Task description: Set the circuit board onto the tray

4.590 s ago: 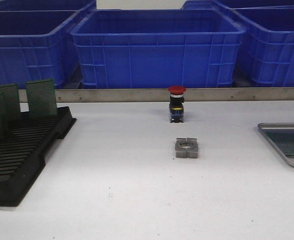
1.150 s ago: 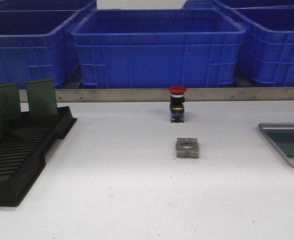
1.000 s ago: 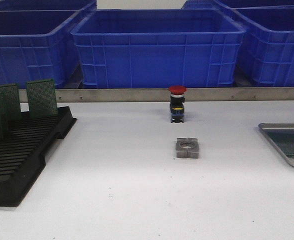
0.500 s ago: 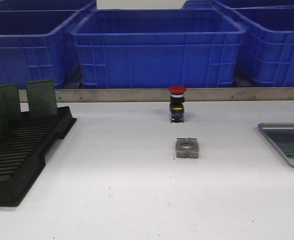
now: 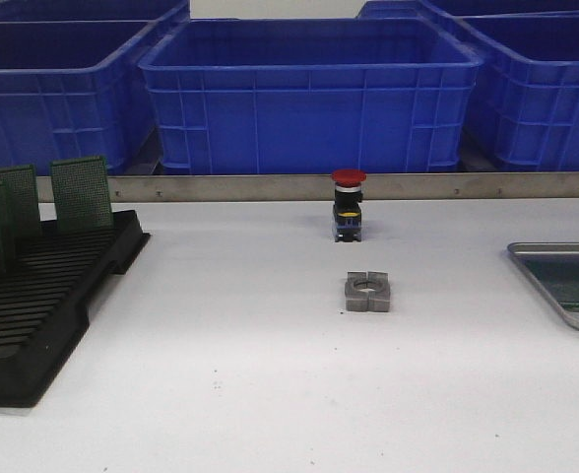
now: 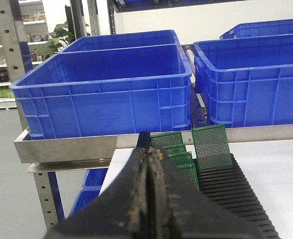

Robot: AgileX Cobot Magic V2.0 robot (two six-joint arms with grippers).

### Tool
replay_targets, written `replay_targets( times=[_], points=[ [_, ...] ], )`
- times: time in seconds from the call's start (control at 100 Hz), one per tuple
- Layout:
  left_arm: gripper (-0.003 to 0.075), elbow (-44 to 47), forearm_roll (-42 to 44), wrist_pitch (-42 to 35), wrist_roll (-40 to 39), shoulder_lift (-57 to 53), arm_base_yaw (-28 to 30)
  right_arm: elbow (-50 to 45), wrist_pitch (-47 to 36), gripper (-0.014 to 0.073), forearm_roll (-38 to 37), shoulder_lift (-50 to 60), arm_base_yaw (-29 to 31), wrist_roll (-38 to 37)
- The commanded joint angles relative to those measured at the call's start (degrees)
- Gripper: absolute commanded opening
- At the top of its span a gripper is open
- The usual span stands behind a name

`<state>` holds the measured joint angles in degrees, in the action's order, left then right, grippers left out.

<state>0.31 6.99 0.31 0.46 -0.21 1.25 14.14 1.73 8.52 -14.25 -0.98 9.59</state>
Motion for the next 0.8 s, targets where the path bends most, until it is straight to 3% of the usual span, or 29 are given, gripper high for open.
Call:
replay_targets(
  times=[0.0,0.39,0.57,0.79],
  points=[
    [-0.0019,2.3,-0.5,-4.3,-0.5,-1.9,0.2,1.4,-4.0,-0.0069,-10.6,-0.3,0.1,-10.1],
    [-0.0019,2.3,-0.5,-4.3,-0.5,-1.9,0.2,-10.4,-5.6,-0.0069,-12.7,16.2,0.1,-12.3],
    [-0.0019,2.3,-0.5,-4.4,-0.5,-1.9,0.2,-16.2,-10.5,-0.0069,-10.1,15.6,0.3,-12.3],
    [-0.0019,2.3,-0.5,-4.4,-0.5,-1.9,0.2,-16.1,-10.4,-0.0069,-9.5,15.8,0.3,-12.3]
  ],
)
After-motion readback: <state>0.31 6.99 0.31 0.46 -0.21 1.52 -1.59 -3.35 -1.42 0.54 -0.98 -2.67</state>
